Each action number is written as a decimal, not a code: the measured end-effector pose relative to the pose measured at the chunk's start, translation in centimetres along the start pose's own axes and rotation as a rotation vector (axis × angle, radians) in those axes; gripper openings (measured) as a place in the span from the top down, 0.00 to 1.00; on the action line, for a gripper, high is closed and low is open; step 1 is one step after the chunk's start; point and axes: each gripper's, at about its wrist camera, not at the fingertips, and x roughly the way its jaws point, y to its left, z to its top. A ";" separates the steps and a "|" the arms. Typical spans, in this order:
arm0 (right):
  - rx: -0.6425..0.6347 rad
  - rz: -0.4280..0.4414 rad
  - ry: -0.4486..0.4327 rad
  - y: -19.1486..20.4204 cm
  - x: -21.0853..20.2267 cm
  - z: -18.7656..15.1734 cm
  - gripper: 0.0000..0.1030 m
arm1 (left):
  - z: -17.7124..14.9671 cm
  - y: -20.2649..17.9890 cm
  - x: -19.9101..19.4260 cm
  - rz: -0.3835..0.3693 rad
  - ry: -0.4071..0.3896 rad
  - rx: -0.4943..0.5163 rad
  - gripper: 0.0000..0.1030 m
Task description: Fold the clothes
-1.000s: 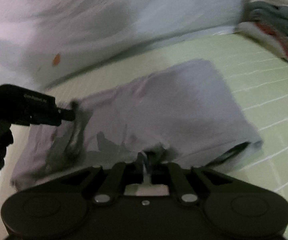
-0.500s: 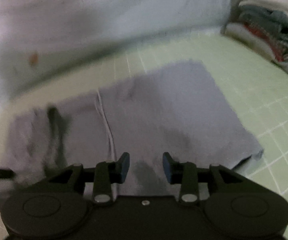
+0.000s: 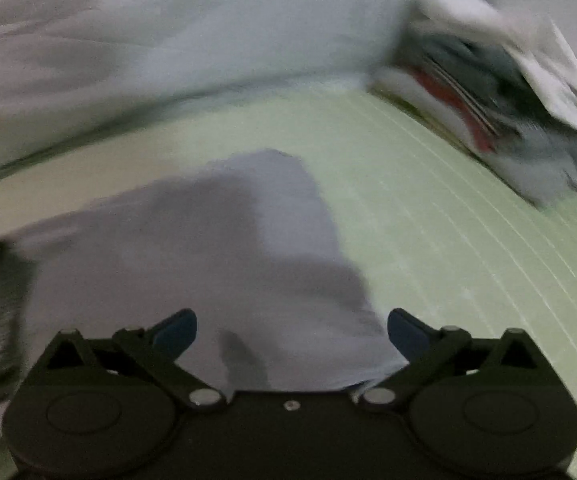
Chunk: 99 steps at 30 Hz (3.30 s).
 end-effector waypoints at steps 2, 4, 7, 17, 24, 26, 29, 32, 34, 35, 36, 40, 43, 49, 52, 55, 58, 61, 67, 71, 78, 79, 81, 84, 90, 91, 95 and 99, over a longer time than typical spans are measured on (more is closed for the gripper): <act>0.022 0.001 0.018 -0.9 1.1 0.1 0.00 | 0.1 0.1 0.2 0.004 0.010 -0.011 0.08; 0.038 0.021 0.038 -1.4 1.8 0.0 0.00 | 0.1 0.1 0.2 0.005 0.016 -0.017 0.07; 0.065 0.060 0.061 -1.5 2.2 -0.3 0.02 | 0.0 0.1 0.2 0.010 0.021 -0.023 0.05; 0.101 0.053 0.068 -0.8 1.7 -0.1 0.52 | 0.5 0.1 0.4 0.022 0.030 -0.037 0.03; 0.088 0.073 0.021 0.3 0.1 1.0 0.87 | 0.8 0.2 -1.5 0.004 -0.013 -0.035 0.03; 0.019 0.095 -0.034 2.1 -1.3 1.4 0.87 | 0.9 0.6 -2.1 -0.002 -0.031 -0.047 0.03; -0.102 0.190 -0.106 6.2 -3.6 2.1 0.87 | 0.7 1.9 -2.9 -0.003 -0.054 -0.081 0.03; -0.199 0.324 -0.142 10.7 -5.3 2.0 0.87 | 0.5 3.3 -3.8 -0.004 -0.076 -0.116 0.03; -0.238 0.429 -0.133 13.8 -6.0 1.3 0.87 | 0.4 4.2 -4.4 -0.004 -0.091 -0.139 0.03; -0.261 0.480 -0.112 15.3 -6.2 0.6 0.87 | 0.4 4.6 -4.7 -0.005 -0.099 -0.150 0.03; -0.291 0.520 -0.086 16.8 -6.1 -0.1 0.87 | 0.3 5.1 -4.9 -0.005 -0.106 -0.162 0.03; -0.409 0.552 0.046 20.9 -4.6 -3.6 0.74 | 0.3 6.4 -5.9 -0.013 -0.134 -0.197 0.03; -0.405 0.576 0.055 20.9 -4.7 -4.1 0.50 | 0.8 5.8 -6.0 -0.044 -0.148 -0.184 0.03; -0.221 0.555 -0.040 16.3 -6.2 -1.6 0.15 | 1.9 4.5 -6.2 -0.106 -0.174 -0.157 0.03; -0.143 0.470 -0.061 14.0 -6.2 -1.1 0.14 | 2.9 2.3 -6.0 -0.146 -0.189 -0.089 0.03; -0.081 0.372 -0.055 11.4 -5.4 -0.5 0.14 | 4.4 -1.3 -5.5 -0.193 -0.204 0.021 0.05; -0.035 0.308 -0.026 9.4 -4.1 -0.4 0.14 | 5.8 -4.8 -5.0 -0.240 -0.219 0.132 0.12; -0.002 0.278 -0.009 8.1 -3.4 -0.3 0.14 | 7.0 -8.2 -4.3 -0.257 -0.221 0.242 0.26; 0.009 0.239 0.000 6.5 -2.9 -0.1 0.14 | 7.0 -10.5 -2.4 -0.159 -0.185 0.343 0.83; 0.010 0.231 0.003 6.4 -2.6 0.0 0.15 | 6.9 -9.3 -4.0 -0.168 -0.239 0.306 0.90; -0.012 0.264 -0.005 8.2 -3.6 -0.6 0.16 | 5.9 -4.6 -10.5 -0.269 -0.419 0.197 0.91; -0.019 0.272 -0.004 8.7 -3.8 -0.7 0.16 | 5.8 -3.5 -11.4 -0.276 -0.444 0.169 0.91; -0.039 0.286 -0.003 9.7 -4.2 -1.1 0.16 | 5.5 -0.5 -12.3 -0.269 -0.467 0.091 0.91; -0.078 0.307 0.000 11.2 -4.8 -1.7 0.16 | 4.7 4.2 -11.4 -0.209 -0.439 -0.045 0.90; -0.151 0.341 0.010 14.3 -5.6 -2.1 0.15 | 2.3 11.9 -5.2 -0.114 -0.212 -0.319 0.66; -0.161 0.345 0.009 14.6 -5.6 -2.0 0.15 | 1.8 12.6 -4.8 -0.117 -0.195 -0.338 0.62; -0.185 0.372 0.029 16.1 -5.1 -1.7 0.09 | 1.4 13.4 -3.7 -0.162 -0.168 -0.340 0.26; -0.187 0.417 0.069 17.7 -3.5 -1.1 0.05 | 2.2 12.6 -2.3 -0.224 -0.140 -0.291 0.22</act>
